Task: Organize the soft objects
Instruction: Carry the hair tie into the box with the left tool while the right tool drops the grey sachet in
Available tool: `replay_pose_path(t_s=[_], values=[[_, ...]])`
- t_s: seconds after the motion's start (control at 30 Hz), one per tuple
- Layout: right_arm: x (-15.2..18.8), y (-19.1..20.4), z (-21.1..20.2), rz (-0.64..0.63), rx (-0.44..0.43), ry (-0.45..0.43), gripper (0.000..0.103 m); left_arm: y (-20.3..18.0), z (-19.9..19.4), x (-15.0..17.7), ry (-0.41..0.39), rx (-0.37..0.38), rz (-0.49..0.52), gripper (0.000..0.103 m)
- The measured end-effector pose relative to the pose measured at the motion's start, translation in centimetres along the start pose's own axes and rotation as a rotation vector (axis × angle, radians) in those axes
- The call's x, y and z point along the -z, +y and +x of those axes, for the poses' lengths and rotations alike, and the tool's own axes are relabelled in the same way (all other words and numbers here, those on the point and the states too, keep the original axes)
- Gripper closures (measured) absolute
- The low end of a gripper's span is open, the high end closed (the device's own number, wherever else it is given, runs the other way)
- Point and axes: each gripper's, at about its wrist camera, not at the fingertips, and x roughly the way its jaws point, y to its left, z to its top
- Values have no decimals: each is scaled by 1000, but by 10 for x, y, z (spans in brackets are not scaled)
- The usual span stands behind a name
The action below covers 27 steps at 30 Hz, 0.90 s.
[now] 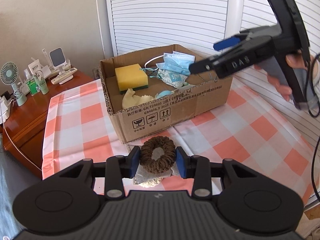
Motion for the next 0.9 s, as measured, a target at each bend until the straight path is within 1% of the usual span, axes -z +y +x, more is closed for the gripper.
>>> replay_pose_path(t_s=[0.2, 0.4, 0.53, 0.63, 0.87, 0.9], values=[[22, 10, -18, 63, 14, 36, 0, 0, 7, -9, -1, 14, 9, 66], [35, 19, -35, 138, 34, 52, 0, -1, 6, -28, -33, 17, 27, 66], [44, 28, -41, 181, 50, 61, 0, -1, 8, -47, -55, 11, 50, 66], [53, 36, -44, 191, 57, 66, 0, 0, 14, -63, -63, 4, 65, 66], [65, 47, -46, 203, 37, 100, 0, 1, 46, -107, -54, 2, 84, 66], [66, 47, -46, 201, 47, 104, 0, 1, 53, -113, -53, -5, 88, 63]])
